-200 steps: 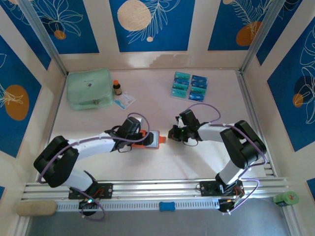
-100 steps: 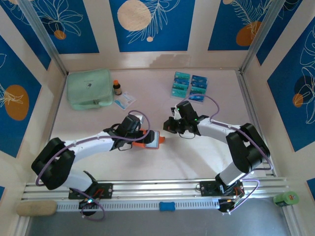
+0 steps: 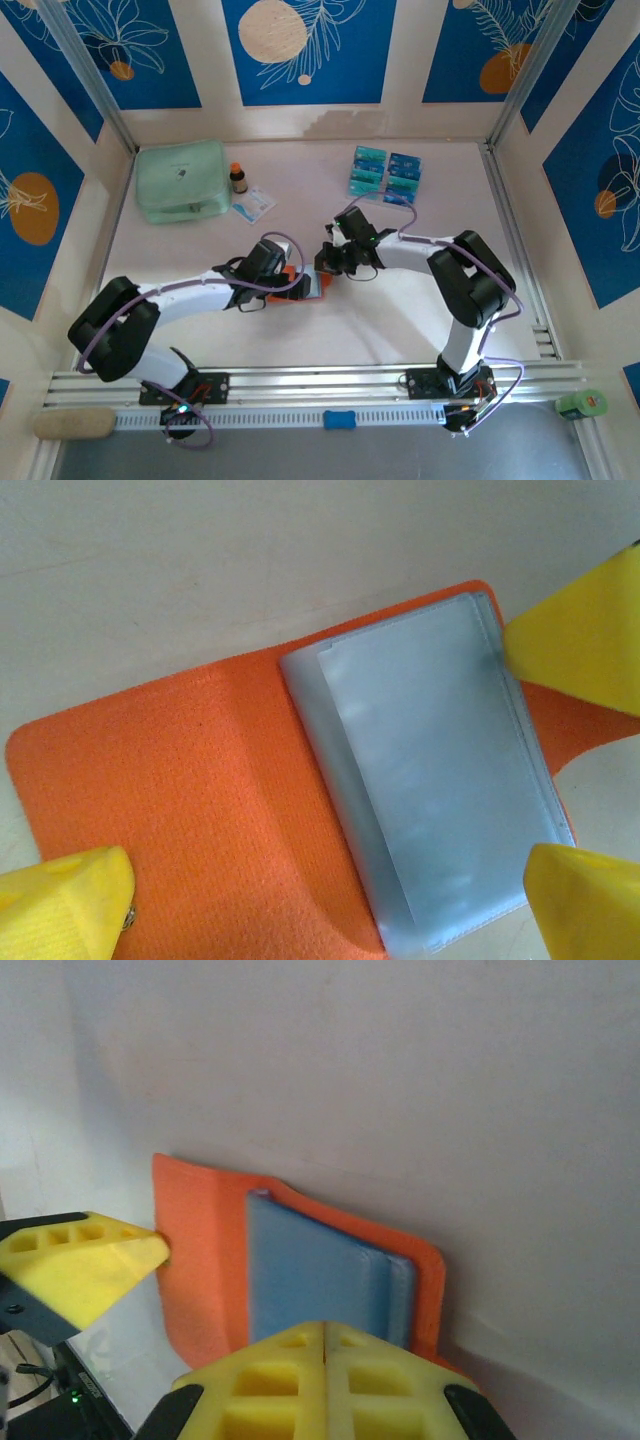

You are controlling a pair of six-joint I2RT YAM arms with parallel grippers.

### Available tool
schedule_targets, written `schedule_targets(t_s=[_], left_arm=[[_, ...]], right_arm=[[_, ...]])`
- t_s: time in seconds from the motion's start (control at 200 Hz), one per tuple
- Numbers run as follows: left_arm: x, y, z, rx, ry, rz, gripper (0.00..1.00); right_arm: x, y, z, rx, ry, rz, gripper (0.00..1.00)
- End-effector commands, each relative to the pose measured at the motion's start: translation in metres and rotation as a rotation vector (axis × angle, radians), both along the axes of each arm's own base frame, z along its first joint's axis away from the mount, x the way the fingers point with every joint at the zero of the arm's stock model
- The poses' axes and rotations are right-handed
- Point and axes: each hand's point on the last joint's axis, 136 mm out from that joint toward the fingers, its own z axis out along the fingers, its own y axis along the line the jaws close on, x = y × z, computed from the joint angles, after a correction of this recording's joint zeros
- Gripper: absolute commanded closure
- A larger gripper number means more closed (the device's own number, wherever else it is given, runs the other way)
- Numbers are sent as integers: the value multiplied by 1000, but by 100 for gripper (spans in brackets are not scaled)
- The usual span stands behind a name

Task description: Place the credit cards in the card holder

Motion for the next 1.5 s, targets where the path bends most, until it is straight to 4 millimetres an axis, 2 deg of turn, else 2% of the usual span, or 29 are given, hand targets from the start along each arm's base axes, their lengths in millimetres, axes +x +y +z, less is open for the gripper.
schedule_targets(t_s=[0.0, 0.41, 0.875, 1.09, 1.19, 1.38, 1.495], left_arm=[[-1, 3, -7, 28, -10, -13, 0], [-1, 6, -16, 55, -9, -12, 0], [-3, 11, -28, 87, 7, -12, 0], [-4, 15, -34, 105, 17, 2, 0], [-5, 16, -36, 112, 23, 2, 6], [-7, 12, -38, 93, 31, -10, 23], [-8, 11, -40, 85, 34, -12, 28]], right_arm=[[-4, 5, -2, -2, 17, 40, 100], [-8, -1, -27, -39, 57, 46, 100], [-16, 17, -24, 12, 77, 78, 100], [-16, 19, -22, 19, 78, 77, 100], [-15, 19, -20, 21, 74, 75, 100], [-14, 20, -15, 28, 67, 76, 100], [-14, 20, -11, 32, 63, 74, 100]])
